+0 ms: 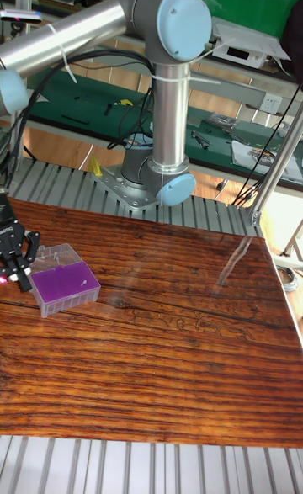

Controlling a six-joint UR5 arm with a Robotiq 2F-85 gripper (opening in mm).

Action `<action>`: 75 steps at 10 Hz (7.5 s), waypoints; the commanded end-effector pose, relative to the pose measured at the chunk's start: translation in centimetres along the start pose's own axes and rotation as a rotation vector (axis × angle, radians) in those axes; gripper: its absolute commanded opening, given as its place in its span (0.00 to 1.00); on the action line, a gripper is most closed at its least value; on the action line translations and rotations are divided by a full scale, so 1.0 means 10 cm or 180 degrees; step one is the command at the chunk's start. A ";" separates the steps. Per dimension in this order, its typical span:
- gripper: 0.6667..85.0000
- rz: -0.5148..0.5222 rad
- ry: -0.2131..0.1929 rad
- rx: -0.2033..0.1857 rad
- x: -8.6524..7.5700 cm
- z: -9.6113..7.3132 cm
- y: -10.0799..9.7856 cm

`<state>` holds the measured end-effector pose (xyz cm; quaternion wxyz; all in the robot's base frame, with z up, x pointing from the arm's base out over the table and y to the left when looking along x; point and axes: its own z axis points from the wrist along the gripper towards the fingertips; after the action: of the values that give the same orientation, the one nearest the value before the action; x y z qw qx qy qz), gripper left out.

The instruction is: Insert a small pipette tip into the holder for small pipette tips

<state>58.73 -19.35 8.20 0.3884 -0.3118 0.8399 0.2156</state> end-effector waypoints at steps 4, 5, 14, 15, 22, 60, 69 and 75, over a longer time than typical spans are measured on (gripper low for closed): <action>0.11 -0.0057 -0.0205 0.0156 -0.18 -0.04 -0.14; 0.11 -0.0070 -0.0329 0.0108 -0.28 -0.05 -0.10; 0.09 -0.0025 -0.0284 0.0285 -0.62 0.26 0.09; 0.08 -0.0113 -0.0211 0.0331 -0.56 0.26 0.05; 0.09 -0.0180 -0.0365 0.0205 -0.98 0.23 0.26; 0.04 0.0669 0.1863 0.0580 -0.24 0.62 1.05; 0.04 0.0585 0.2225 0.0316 0.01 0.54 1.25; 0.04 0.0491 0.2276 0.0328 0.05 0.57 1.20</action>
<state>52.97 -7.59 5.84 0.0672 -0.2826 0.9538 0.0770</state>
